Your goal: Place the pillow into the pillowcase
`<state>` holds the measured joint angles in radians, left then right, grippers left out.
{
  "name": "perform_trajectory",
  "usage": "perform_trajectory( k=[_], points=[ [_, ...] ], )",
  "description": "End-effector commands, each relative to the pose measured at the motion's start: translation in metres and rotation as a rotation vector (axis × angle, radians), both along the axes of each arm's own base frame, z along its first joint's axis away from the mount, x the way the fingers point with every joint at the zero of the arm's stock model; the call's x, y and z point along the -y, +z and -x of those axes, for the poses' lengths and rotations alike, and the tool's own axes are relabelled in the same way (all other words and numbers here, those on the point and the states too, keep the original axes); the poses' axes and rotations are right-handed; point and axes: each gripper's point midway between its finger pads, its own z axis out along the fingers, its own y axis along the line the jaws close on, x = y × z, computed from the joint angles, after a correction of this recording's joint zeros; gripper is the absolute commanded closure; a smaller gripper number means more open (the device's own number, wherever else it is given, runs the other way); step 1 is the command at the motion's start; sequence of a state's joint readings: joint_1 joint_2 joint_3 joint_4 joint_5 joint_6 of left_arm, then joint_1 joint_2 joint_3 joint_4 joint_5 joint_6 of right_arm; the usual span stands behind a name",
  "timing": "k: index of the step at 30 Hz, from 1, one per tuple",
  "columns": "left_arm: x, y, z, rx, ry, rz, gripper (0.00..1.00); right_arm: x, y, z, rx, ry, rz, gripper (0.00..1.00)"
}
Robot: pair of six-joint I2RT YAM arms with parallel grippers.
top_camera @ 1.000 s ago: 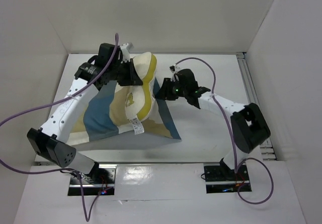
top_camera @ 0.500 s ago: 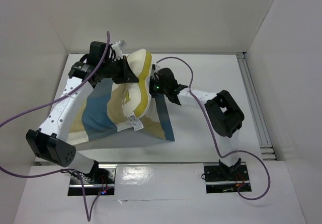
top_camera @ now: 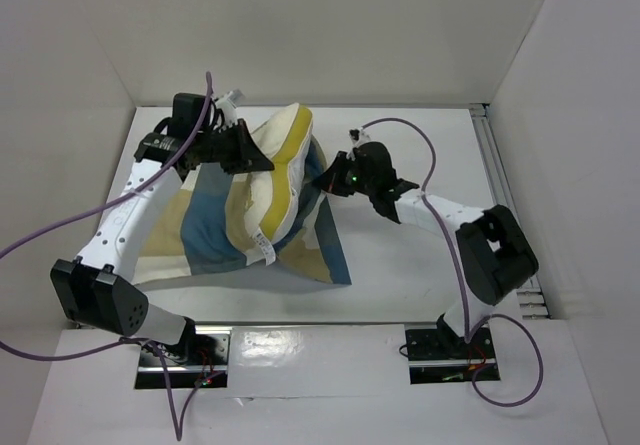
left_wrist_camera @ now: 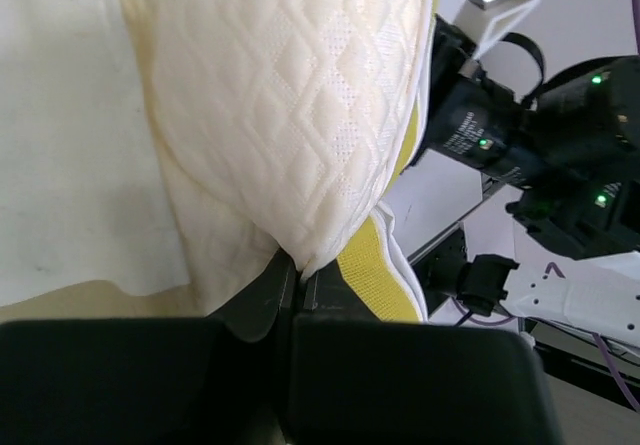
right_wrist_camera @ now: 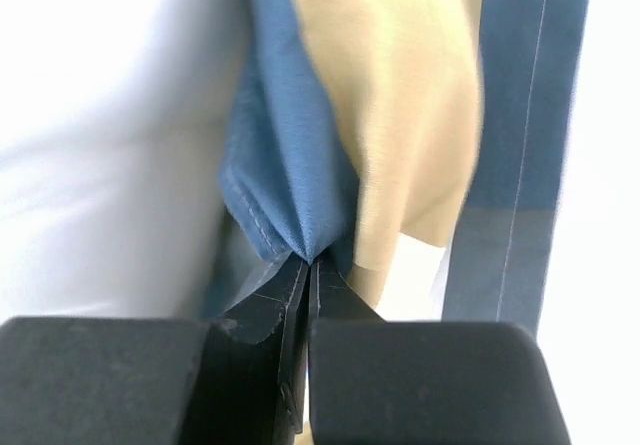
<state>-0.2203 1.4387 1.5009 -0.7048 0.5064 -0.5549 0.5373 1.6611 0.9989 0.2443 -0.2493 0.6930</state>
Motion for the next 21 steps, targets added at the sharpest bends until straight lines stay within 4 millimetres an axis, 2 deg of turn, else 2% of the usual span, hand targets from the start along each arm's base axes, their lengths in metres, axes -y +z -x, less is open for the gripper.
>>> perform_trajectory(
  k=[1,2,3,5,6,8,9,12,15,16,18,19,20,21],
  points=[
    [-0.009,-0.013,-0.011,0.025,0.039,-0.037,1.0,0.032,0.034,-0.007,0.1,-0.058,-0.017,1.0],
    [-0.005,-0.03,-0.008,-0.012,0.019,-0.052,1.0,0.04,0.044,-0.003,0.099,-0.064,-0.059,1.0],
    [-0.002,-0.035,-0.007,-0.014,0.018,-0.065,1.0,0.044,0.052,-0.004,0.116,-0.074,-0.085,1.0],
    [-0.005,-0.063,-0.007,-0.065,0.029,-0.114,1.0,0.054,0.072,-0.002,0.149,-0.081,-0.131,1.0],
    [-0.009,-0.069,-0.007,-0.074,0.047,-0.135,1.0,0.064,0.078,-0.007,0.158,-0.111,-0.143,1.0],
    [-0.014,-0.09,-0.006,-0.115,0.054,-0.172,1.0,0.075,0.091,-0.004,0.177,-0.104,-0.142,1.0],
    [-0.016,-0.095,-0.005,-0.124,0.061,-0.183,1.0,0.088,0.083,-0.006,0.154,-0.129,-0.113,1.0],
    [-0.02,-0.104,-0.008,-0.137,0.082,-0.187,1.0,0.107,0.081,-0.011,0.158,-0.136,-0.036,1.0],
    [-0.024,-0.114,-0.015,-0.15,0.114,-0.212,1.0,0.117,0.065,-0.007,0.099,-0.123,0.024,1.0],
    [-0.025,-0.11,-0.019,-0.137,0.125,-0.219,1.0,0.117,0.055,-0.003,0.057,-0.114,0.034,1.0],
    [-0.02,-0.112,-0.02,-0.136,0.128,-0.24,1.0,0.115,0.049,0.002,0.037,-0.096,0.031,1.0],
    [-0.017,-0.108,-0.022,-0.119,0.127,-0.245,1.0,0.114,0.054,0.004,0.046,-0.085,0.023,1.0],
    [-0.018,-0.118,-0.025,-0.142,0.131,-0.26,1.0,0.114,0.052,0.004,0.046,-0.085,0.023,1.0],
    [-0.013,-0.118,-0.026,-0.143,0.132,-0.261,1.0,0.113,0.059,0.007,0.061,-0.075,0.014,1.0]
  ],
)
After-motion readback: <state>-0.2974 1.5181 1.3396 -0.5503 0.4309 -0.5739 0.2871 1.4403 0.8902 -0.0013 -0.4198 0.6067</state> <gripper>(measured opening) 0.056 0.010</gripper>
